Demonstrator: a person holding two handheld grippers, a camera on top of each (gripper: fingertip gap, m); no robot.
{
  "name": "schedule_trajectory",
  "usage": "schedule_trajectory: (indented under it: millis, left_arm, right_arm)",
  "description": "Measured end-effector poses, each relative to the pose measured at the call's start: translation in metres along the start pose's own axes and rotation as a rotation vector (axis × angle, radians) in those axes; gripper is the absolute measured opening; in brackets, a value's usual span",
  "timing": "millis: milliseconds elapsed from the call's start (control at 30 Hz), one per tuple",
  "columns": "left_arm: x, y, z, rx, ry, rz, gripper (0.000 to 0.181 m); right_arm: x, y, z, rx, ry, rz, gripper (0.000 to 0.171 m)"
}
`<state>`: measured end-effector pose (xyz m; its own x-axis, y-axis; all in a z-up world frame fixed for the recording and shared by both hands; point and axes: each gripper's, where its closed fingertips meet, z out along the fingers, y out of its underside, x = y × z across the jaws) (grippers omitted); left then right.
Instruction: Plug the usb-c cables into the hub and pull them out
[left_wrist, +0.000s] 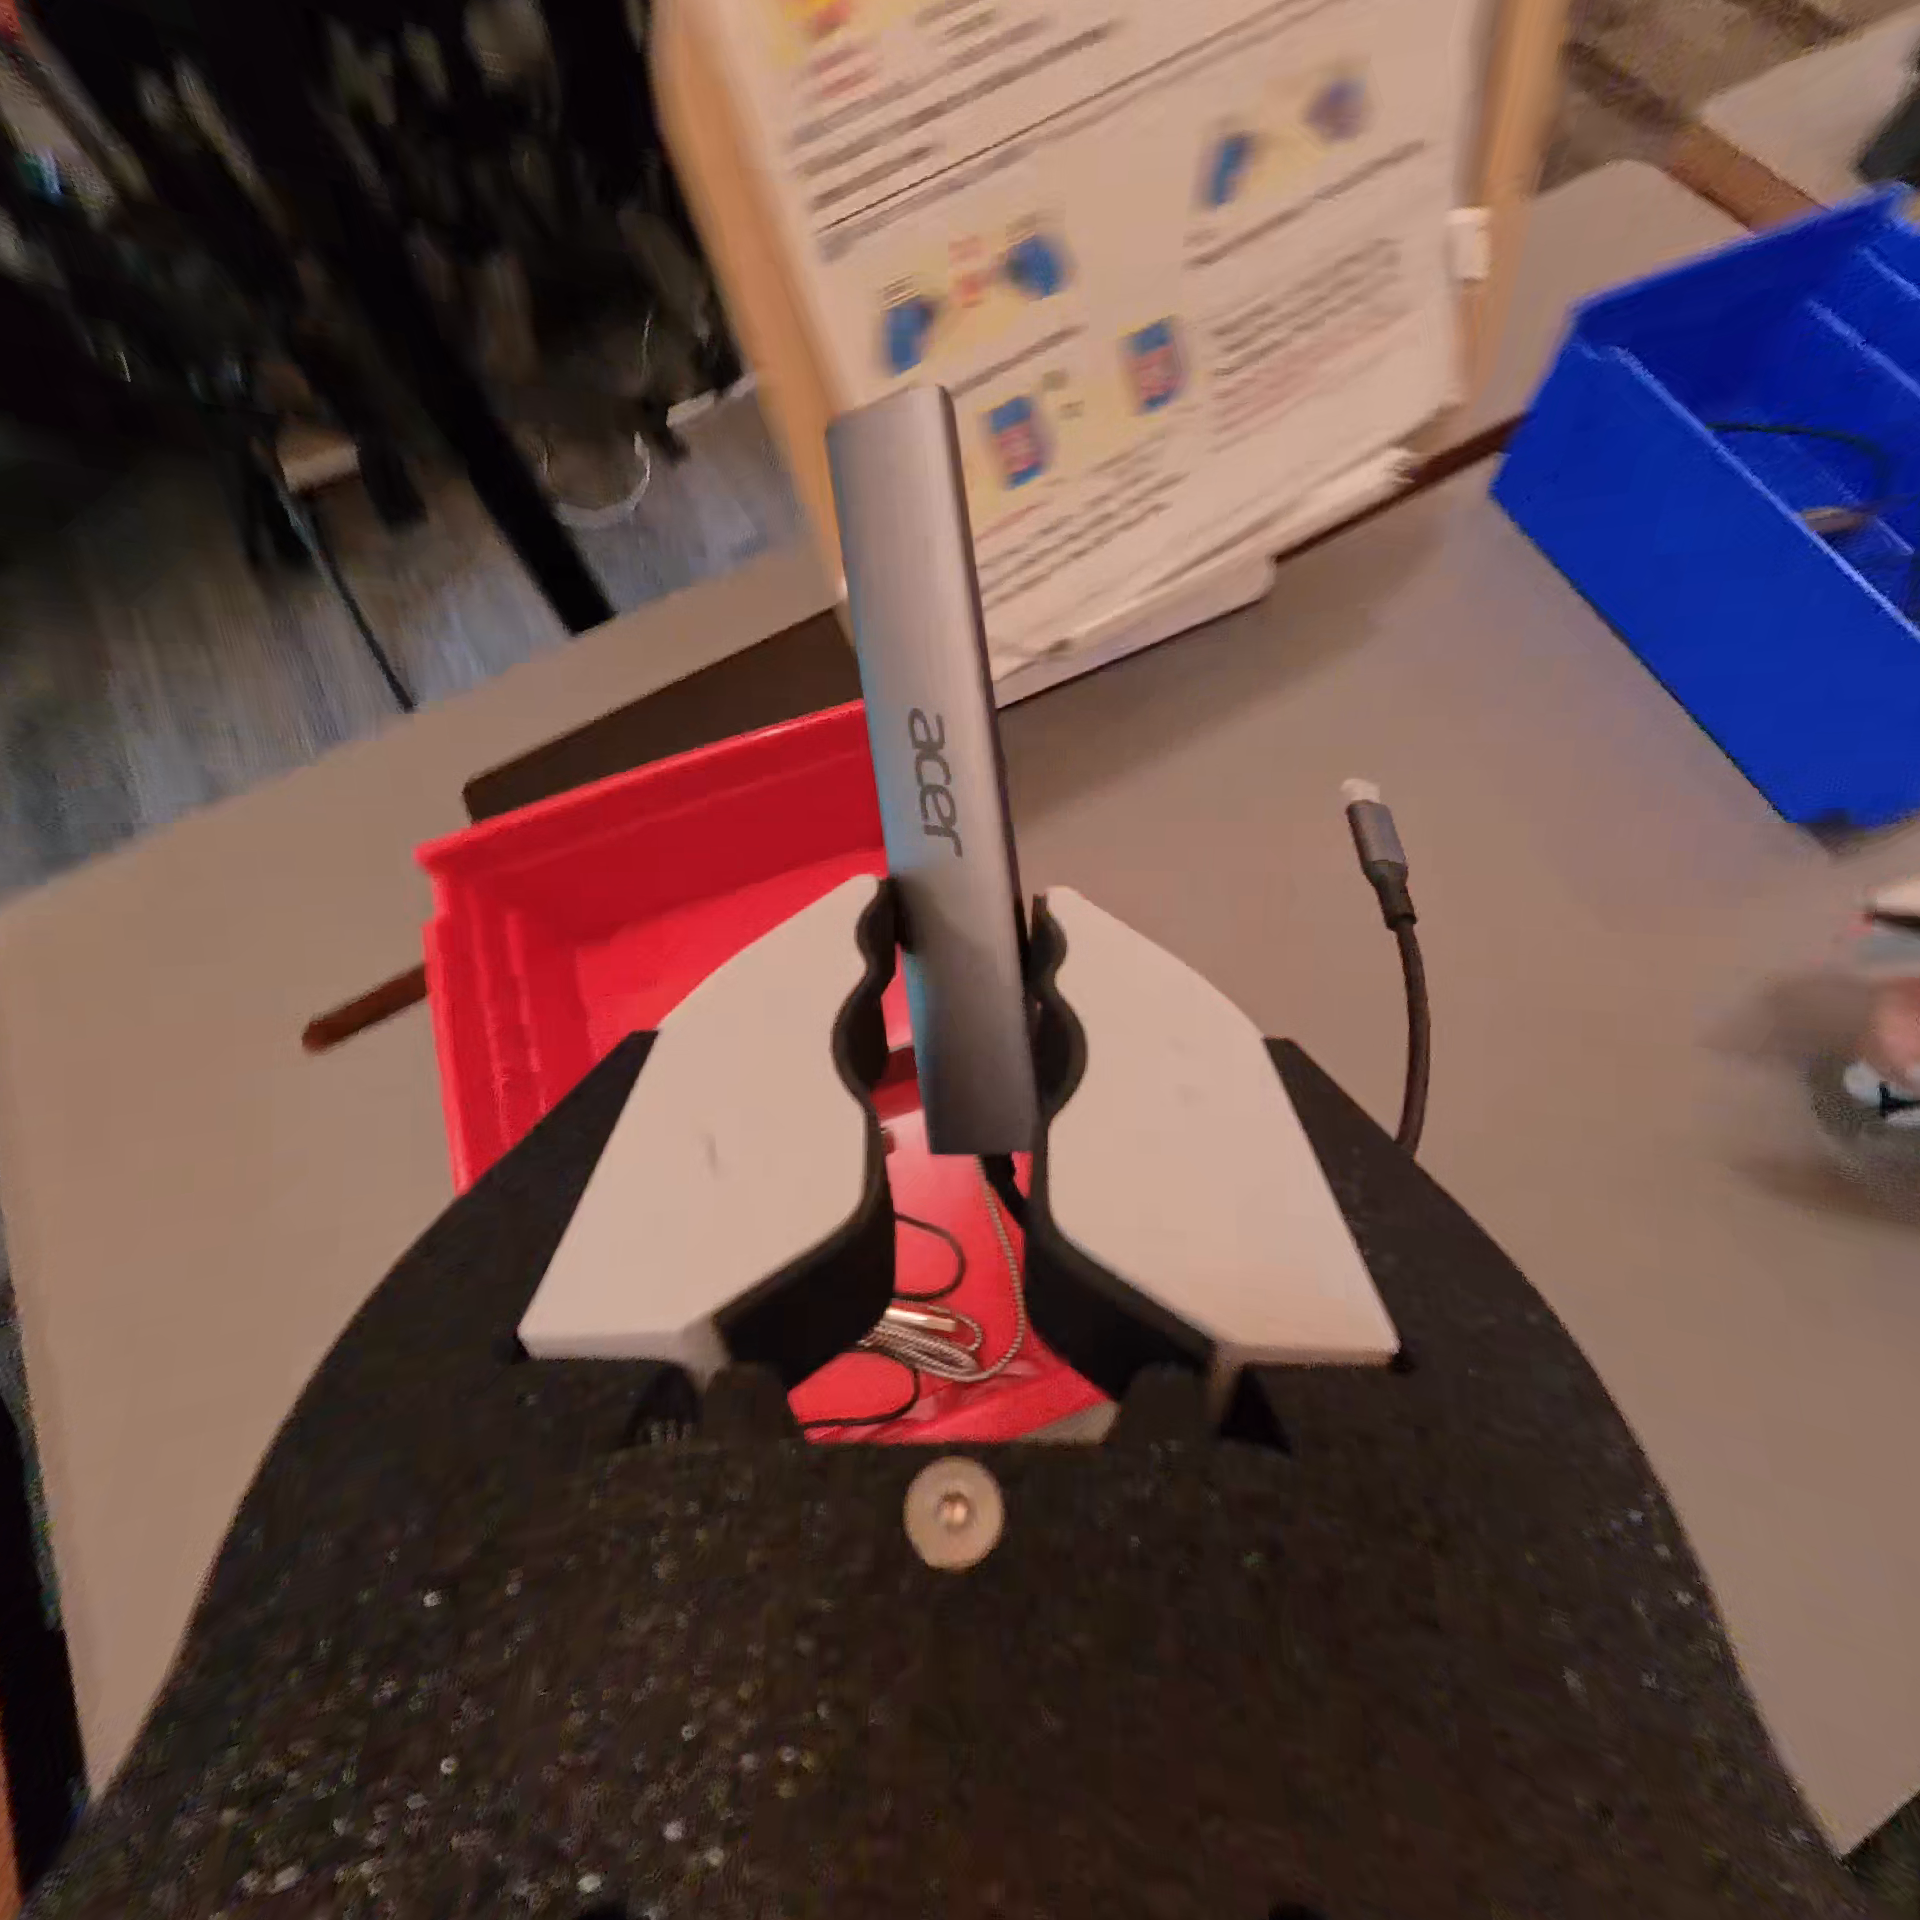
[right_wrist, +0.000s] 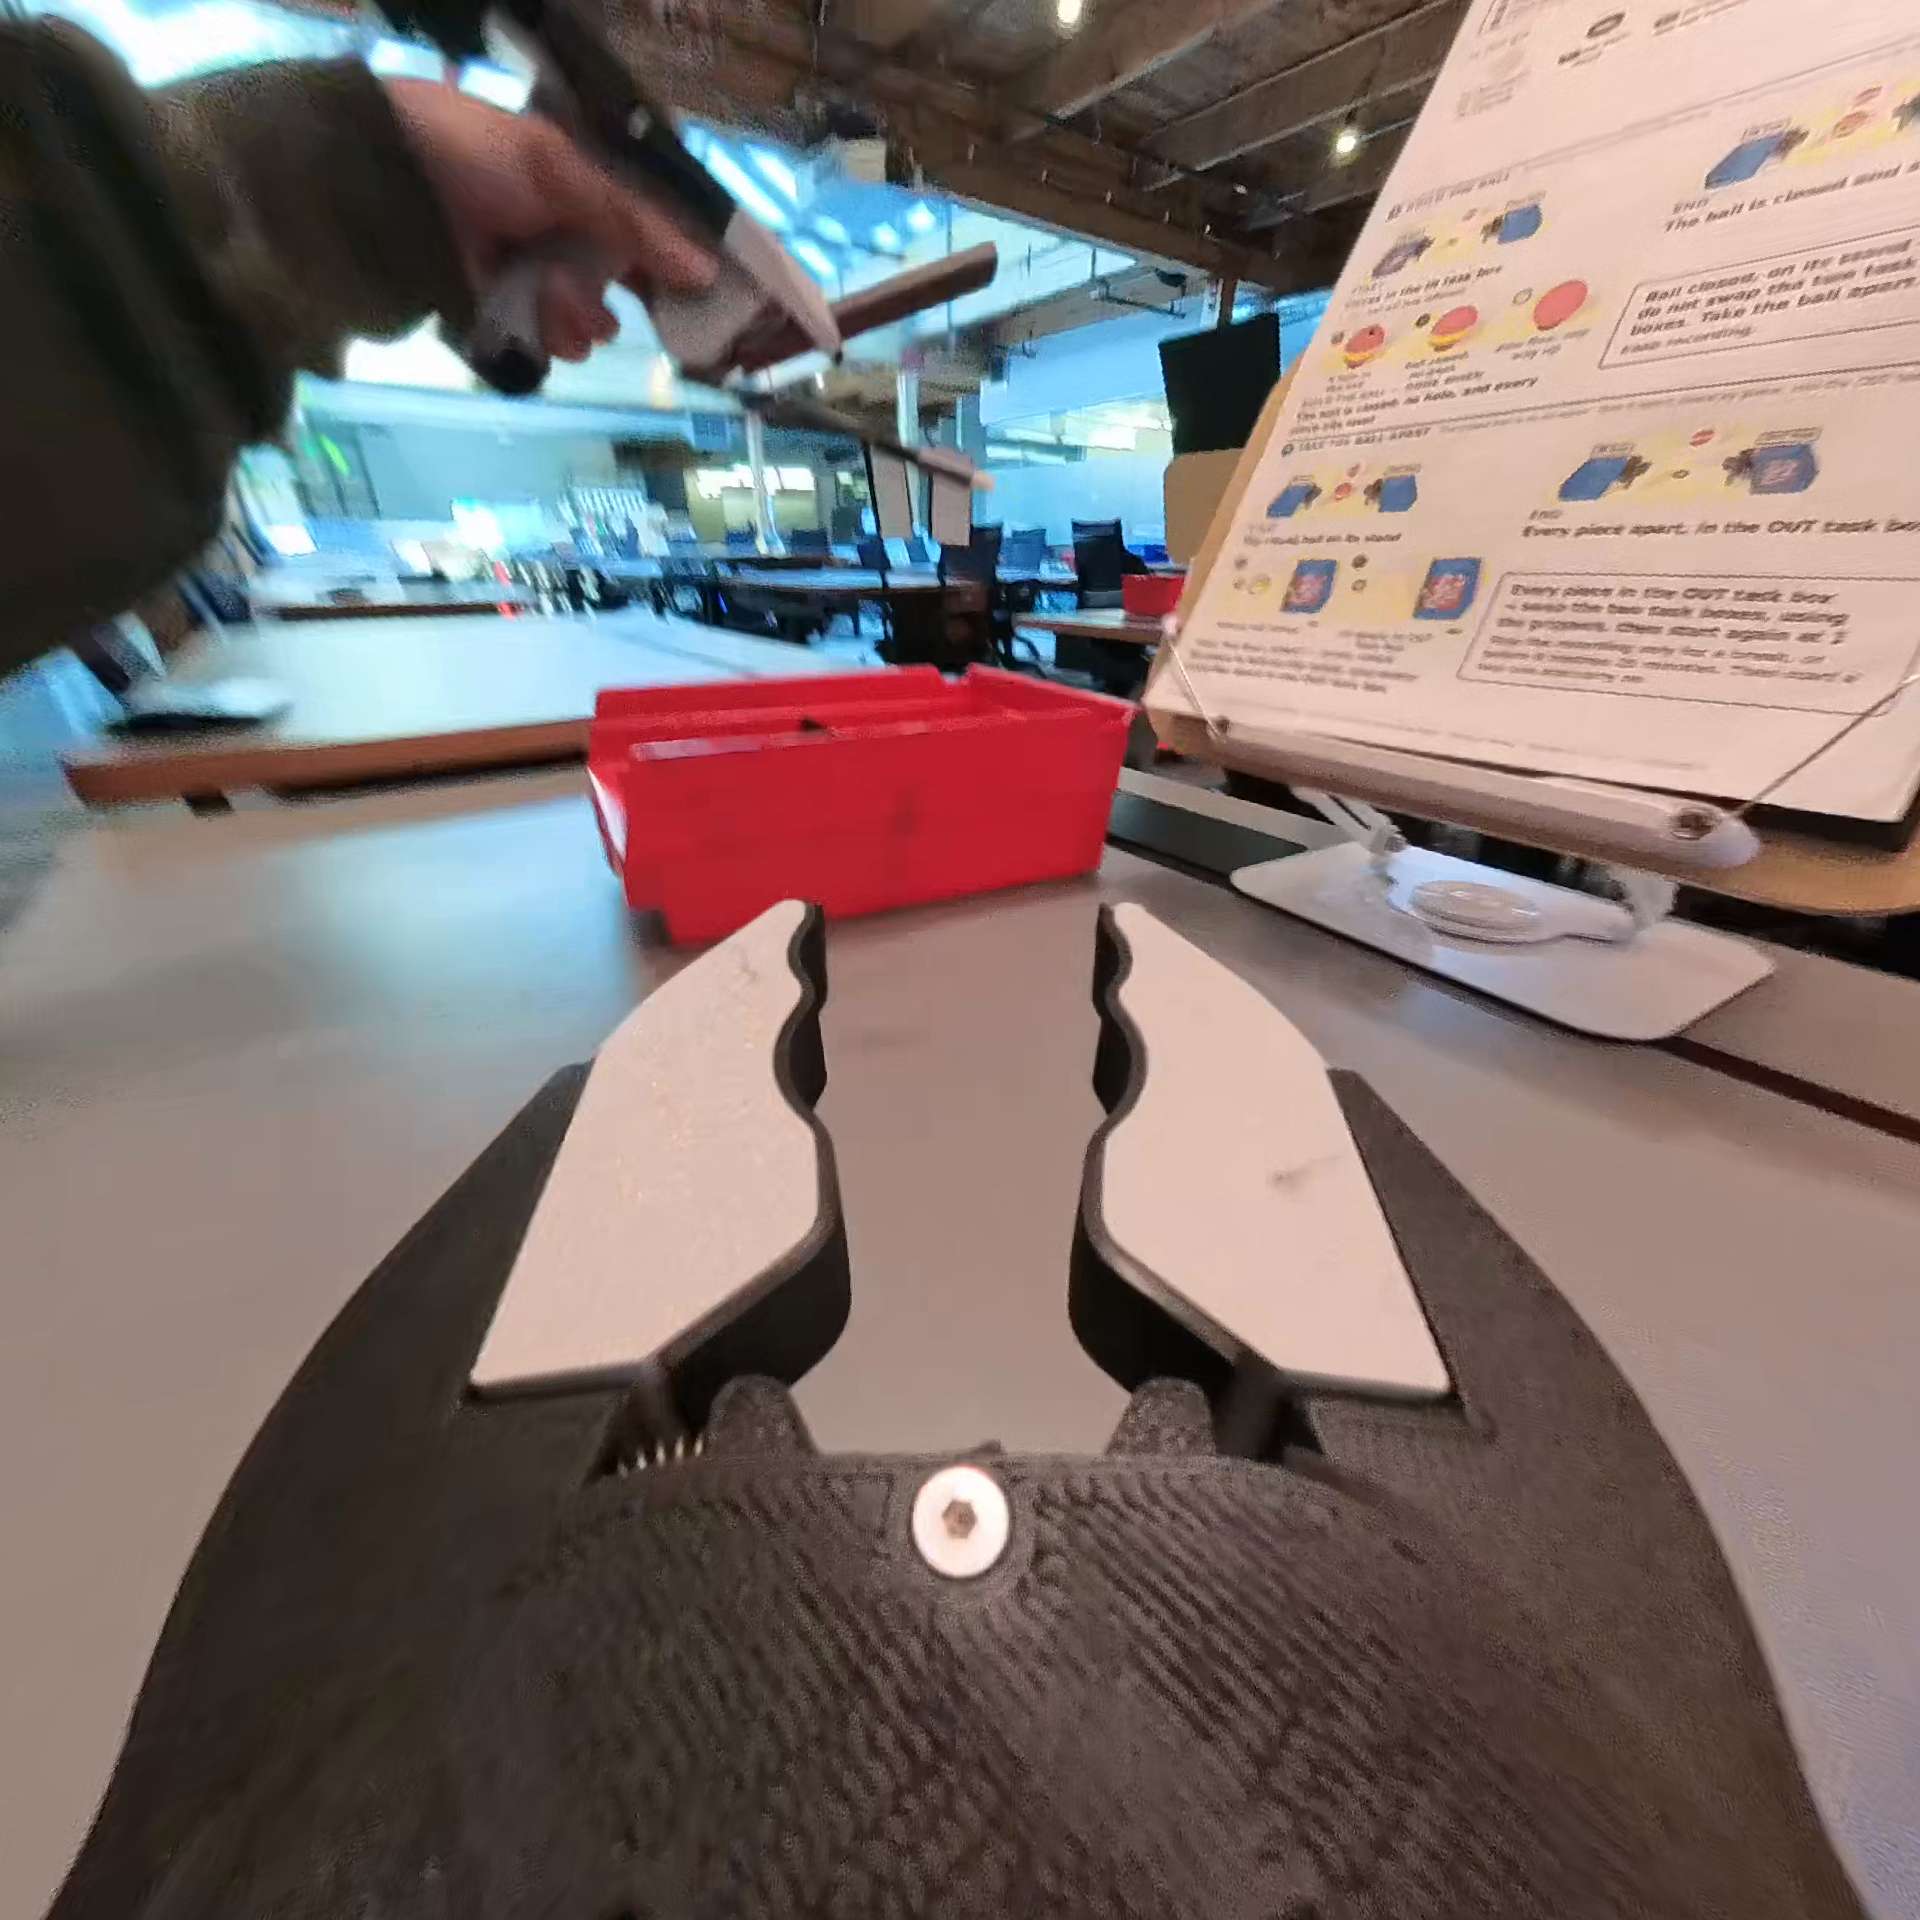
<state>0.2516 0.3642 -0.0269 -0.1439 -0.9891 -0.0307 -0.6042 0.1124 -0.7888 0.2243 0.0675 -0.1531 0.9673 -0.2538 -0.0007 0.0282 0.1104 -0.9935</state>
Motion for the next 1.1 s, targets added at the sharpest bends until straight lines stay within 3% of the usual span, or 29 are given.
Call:
schedule_trajectory:
  millis: [33,167,367,467,533,667,833,967,1100]
  left_arm:
    - [0.025,0.002,-0.008,0.030,0.007,0.073,0.024]
    - [0.121,0.040,-0.014,0.091,-0.015,0.272,0.024]
    - [0.241,0.109,0.016,0.163,-0.065,0.494,0.023]
    - [0.278,0.126,0.027,0.184,-0.039,0.524,0.023]
    - [0.291,0.129,0.031,0.204,-0.042,0.529,0.023]
    - [0.306,0.123,0.028,0.296,-0.047,0.545,0.025]
    - [0.340,0.118,-0.003,0.398,0.347,0.366,0.034]
    - [0.344,0.115,-0.012,0.373,0.594,0.112,0.037]
    - [0.360,0.126,-0.003,0.276,0.733,0.058,0.038]
  right_arm:
    - [-0.005,-0.012,0.001,0.038,-0.008,0.056,0.050]
    - [-0.019,-0.058,0.005,0.134,-0.019,0.230,0.052]
    - [-0.031,-0.042,0.012,0.043,-0.049,0.474,0.052]
    - [-0.041,-0.030,0.005,0.018,-0.119,0.579,0.038]
    - [-0.049,-0.027,-0.002,-0.015,-0.174,0.605,0.015]
    - [-0.050,-0.040,-0.014,0.030,-0.270,0.588,0.012]
    - [-0.054,-0.062,-0.043,0.080,-0.655,0.715,0.010]
    - [-0.047,-0.065,-0.058,0.134,-0.765,0.777,0.010]
    - [-0.063,-0.062,-0.058,0.114,-0.835,0.748,0.010]
